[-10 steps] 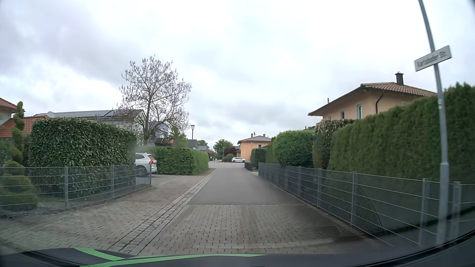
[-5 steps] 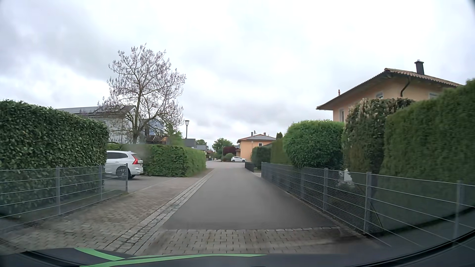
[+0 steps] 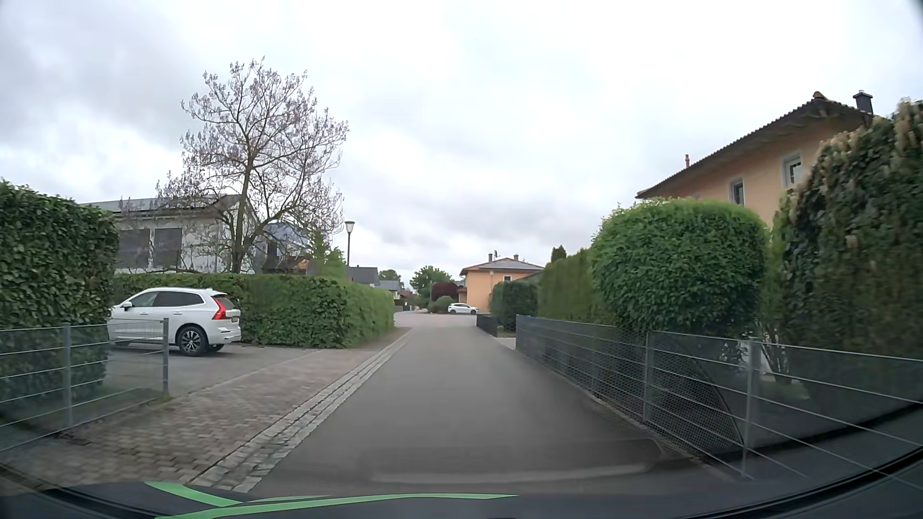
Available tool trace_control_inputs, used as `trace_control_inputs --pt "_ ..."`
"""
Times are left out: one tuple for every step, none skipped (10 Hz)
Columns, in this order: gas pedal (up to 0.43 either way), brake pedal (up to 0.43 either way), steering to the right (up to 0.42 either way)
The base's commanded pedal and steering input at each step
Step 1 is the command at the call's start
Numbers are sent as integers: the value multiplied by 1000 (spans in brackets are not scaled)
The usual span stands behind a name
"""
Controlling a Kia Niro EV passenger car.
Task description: Follow the waypoints while adhering to traffic rules and regulations
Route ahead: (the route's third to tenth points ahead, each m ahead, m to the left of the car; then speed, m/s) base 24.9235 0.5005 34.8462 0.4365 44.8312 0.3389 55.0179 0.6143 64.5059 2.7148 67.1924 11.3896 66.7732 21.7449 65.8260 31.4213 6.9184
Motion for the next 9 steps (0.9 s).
trace_control_inputs --pt "98 0 0" --pt "98 0 0" --pt "98 0 0" --pt "87 0 -1" --pt "87 0 -2" --pt "87 0 -2" --pt "87 0 -3" --pt "87 0 -3" --pt "79 0 -3"
